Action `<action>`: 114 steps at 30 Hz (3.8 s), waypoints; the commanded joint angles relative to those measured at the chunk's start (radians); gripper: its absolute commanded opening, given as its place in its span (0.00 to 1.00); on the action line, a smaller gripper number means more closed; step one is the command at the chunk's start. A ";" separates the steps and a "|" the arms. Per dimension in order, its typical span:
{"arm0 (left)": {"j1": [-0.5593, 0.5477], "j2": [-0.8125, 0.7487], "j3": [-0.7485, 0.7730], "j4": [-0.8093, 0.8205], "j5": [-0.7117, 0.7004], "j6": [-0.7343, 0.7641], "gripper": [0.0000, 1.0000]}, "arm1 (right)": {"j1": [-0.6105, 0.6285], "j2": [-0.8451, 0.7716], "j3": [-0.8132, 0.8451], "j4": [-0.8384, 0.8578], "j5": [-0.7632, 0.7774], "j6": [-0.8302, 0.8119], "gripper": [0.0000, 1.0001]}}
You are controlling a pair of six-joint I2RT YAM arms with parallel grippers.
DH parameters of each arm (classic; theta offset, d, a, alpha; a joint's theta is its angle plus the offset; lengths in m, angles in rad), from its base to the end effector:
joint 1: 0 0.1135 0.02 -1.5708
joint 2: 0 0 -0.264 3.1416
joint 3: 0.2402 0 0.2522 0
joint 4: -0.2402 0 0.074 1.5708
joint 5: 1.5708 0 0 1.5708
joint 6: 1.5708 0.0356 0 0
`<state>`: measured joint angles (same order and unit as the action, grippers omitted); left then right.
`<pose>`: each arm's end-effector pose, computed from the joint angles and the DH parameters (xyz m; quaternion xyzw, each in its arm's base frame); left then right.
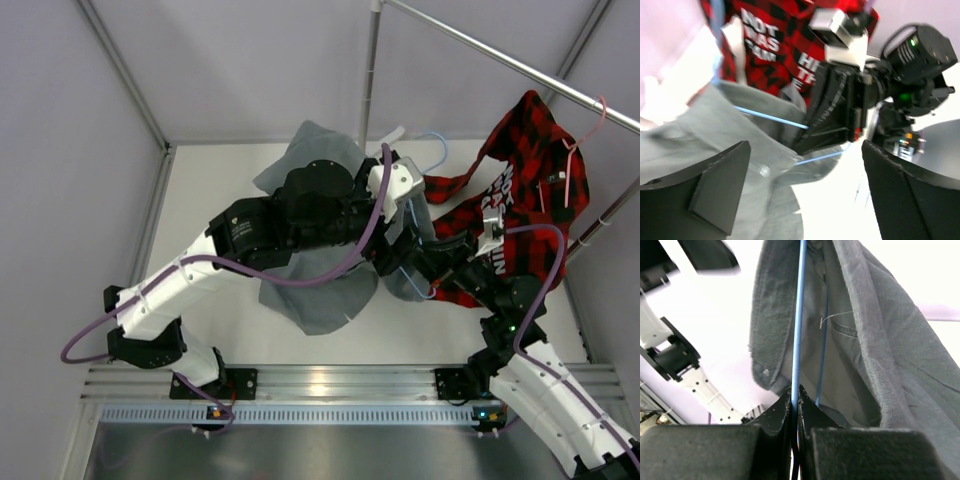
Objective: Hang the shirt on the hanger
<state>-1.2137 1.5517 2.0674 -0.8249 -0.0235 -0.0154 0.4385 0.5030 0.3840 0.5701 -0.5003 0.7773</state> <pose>0.1067 -0.2835 0.5171 0.4497 0.6708 -0.3323 0.4873 0.1139 0.0723 0.3171 -0.1200 0.5425 0.5768 0.5988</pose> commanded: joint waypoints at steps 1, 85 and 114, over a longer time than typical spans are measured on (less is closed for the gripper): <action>-0.003 -0.051 0.075 -0.002 -0.071 0.110 0.97 | 0.009 -0.044 -0.037 0.198 0.052 -0.018 0.00; 0.293 -0.423 -0.670 0.420 -0.316 -0.221 0.00 | 0.012 -0.193 -0.140 -0.361 0.144 0.233 0.69; 0.295 -0.482 -0.745 0.409 -0.279 -0.170 0.00 | 0.118 0.324 0.182 -0.383 0.354 -0.131 0.00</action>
<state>-0.9207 1.1053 1.3144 -0.4522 -0.2584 -0.2150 0.5491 0.8494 0.5018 0.2760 -0.1833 0.7055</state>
